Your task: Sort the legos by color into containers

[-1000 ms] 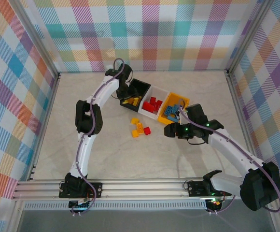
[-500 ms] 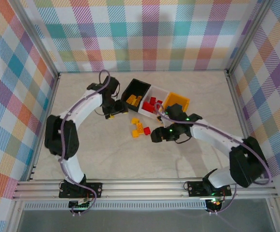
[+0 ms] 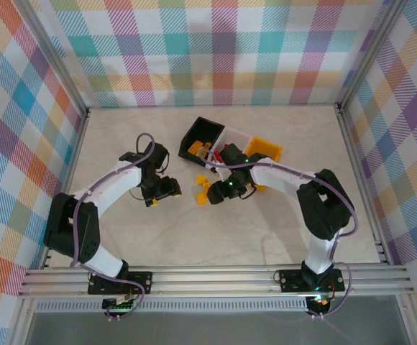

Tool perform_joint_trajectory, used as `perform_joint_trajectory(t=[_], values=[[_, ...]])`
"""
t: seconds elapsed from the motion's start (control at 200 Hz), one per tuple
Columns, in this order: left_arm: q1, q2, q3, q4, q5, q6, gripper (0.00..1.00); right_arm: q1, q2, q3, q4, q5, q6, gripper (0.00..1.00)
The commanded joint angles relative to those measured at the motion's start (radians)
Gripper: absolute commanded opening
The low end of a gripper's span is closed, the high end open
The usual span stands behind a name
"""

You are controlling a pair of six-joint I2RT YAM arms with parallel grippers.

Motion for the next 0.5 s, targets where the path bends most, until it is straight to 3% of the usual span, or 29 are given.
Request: perform_joint_trajectory(t=[0.0,0.495], values=[[-0.008,-0.038,-0.022,0.004,-0.013,-0.005,0.73,-0.004,0.054,0.067,-0.045,0.027,-0.050,0.68],[-0.004,-0.053,-0.039,-0.013,-0.021,0.017,0.75,-0.036,0.198,0.200,-0.114,0.095,-0.061,0.64]])
